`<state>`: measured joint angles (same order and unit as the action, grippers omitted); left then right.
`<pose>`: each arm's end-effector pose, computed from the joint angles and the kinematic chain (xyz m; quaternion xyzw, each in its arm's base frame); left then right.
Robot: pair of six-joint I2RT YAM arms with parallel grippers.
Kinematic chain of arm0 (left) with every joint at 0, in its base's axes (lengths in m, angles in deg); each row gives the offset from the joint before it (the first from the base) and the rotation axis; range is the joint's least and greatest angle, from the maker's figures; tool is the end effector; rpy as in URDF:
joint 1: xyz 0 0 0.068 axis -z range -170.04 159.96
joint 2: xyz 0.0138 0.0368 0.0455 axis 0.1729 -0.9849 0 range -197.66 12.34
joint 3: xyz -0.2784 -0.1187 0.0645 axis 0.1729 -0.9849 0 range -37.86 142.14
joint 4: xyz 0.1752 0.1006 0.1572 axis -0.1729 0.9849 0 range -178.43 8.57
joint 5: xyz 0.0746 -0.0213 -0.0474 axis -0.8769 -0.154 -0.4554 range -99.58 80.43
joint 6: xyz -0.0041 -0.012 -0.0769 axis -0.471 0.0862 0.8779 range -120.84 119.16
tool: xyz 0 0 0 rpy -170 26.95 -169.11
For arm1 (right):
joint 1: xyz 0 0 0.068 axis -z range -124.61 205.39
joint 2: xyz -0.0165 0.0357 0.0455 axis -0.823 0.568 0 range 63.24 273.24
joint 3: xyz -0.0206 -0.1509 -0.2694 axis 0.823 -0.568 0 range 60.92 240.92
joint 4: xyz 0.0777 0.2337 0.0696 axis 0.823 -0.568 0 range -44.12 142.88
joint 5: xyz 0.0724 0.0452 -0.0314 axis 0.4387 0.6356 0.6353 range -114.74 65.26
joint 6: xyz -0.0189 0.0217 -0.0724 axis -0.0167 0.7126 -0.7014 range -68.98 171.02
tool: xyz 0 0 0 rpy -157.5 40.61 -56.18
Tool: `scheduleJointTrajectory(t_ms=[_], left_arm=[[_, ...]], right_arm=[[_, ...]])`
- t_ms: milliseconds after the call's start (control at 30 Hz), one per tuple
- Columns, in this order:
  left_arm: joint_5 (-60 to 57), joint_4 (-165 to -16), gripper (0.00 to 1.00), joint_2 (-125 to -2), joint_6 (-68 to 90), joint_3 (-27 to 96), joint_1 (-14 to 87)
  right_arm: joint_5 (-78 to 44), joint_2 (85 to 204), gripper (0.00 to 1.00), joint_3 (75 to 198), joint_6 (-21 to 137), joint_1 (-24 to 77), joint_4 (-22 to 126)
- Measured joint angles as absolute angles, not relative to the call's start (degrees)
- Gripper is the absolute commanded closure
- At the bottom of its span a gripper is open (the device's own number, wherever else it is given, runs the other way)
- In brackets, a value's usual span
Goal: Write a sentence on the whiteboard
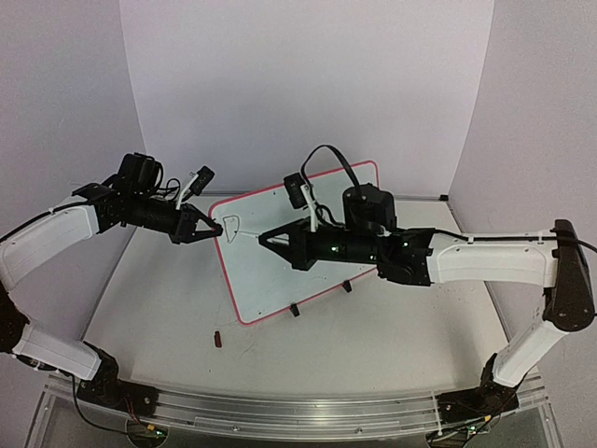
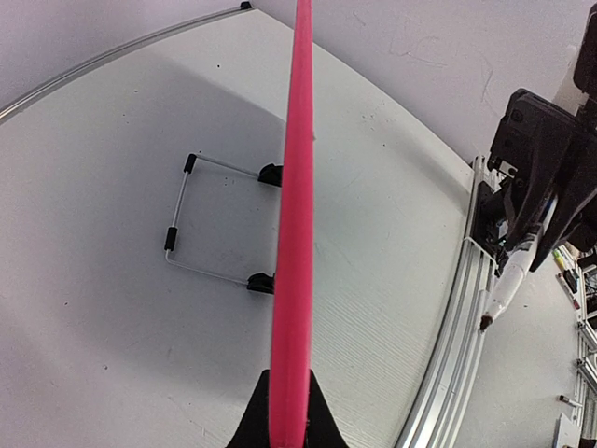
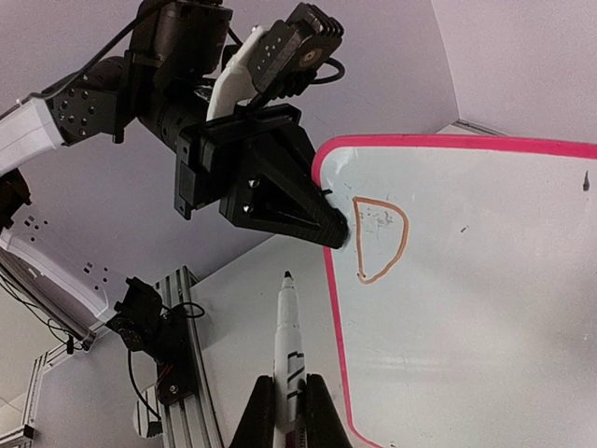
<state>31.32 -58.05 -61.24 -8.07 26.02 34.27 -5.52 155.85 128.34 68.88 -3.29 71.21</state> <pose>0.2333 -0.1533 0.3418 0.3727 0.7774 -0.3720 0.3440 0.1952 0.3630 0.3511 -0.3611 0.6527 0.5033 0.4363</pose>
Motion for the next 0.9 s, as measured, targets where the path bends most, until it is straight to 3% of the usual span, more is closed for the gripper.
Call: scheduleJointTrajectory(t_ms=[900], left_arm=[[31.47, -57.95, 1.0, -61.24, -8.4, 26.02, 34.27]], right_arm=[[-8.82, 161.55, 1.0, 131.0, 68.21, -0.67, 71.42]])
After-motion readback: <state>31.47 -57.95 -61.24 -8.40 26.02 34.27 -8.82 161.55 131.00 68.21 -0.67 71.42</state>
